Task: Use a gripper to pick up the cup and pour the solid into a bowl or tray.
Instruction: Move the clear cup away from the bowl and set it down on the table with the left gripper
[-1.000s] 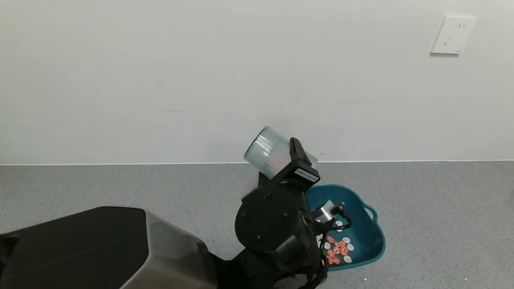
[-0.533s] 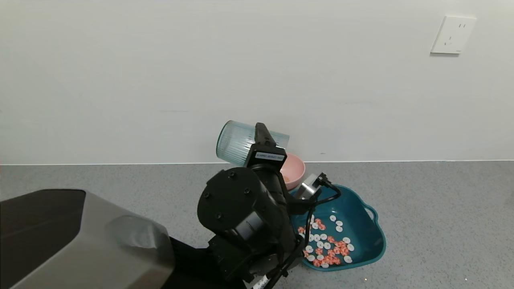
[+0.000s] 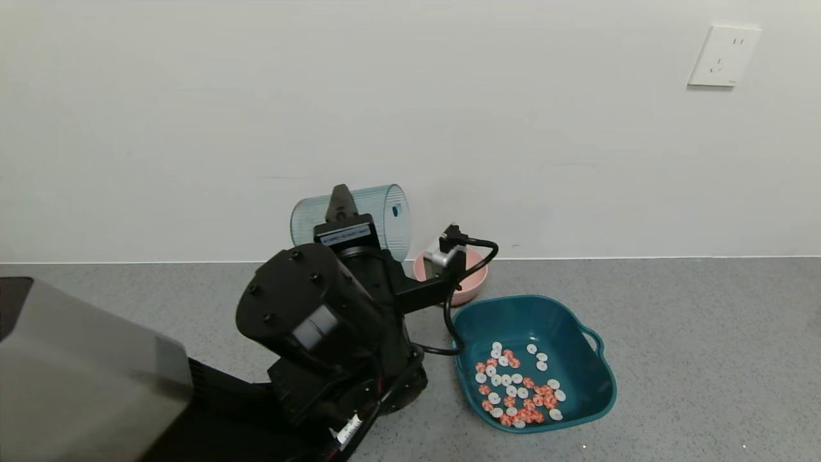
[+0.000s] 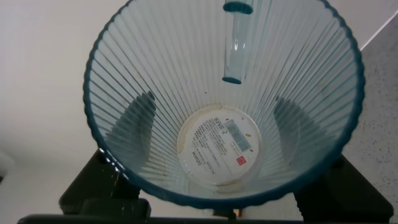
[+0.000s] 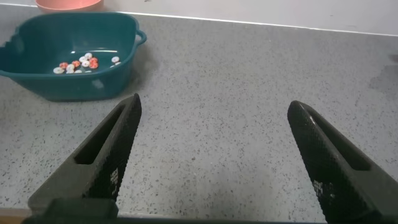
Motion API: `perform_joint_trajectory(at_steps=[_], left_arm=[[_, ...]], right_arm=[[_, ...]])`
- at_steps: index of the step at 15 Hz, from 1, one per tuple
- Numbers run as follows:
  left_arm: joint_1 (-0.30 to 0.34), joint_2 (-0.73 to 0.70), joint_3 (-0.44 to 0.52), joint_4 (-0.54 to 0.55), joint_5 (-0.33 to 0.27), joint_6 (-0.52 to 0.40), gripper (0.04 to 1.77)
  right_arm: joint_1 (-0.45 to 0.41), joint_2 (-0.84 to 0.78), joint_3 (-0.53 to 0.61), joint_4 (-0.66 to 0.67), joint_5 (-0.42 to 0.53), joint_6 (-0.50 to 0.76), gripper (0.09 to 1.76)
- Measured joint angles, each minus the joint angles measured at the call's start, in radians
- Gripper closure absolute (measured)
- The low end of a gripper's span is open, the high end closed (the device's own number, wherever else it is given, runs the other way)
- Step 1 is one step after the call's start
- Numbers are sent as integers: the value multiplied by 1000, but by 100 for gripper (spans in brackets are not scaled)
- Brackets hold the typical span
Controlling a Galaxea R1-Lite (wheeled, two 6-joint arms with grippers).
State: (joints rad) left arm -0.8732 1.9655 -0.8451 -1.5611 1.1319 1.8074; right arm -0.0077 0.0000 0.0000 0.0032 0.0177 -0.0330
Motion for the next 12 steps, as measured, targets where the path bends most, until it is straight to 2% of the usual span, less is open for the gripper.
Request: perform_joint_trajectory(at_steps=[4, 8, 12], left_arm=[[59, -60, 60, 0, -1, -177, 49], [96, -105, 81, 0, -2, -330, 49], [121, -121, 125, 0, -1, -565, 49]], right_arm=[[0, 0, 0, 0, 0, 0, 14], [0, 0, 0, 0, 0, 0, 14], [0, 0, 0, 0, -1, 0, 14]])
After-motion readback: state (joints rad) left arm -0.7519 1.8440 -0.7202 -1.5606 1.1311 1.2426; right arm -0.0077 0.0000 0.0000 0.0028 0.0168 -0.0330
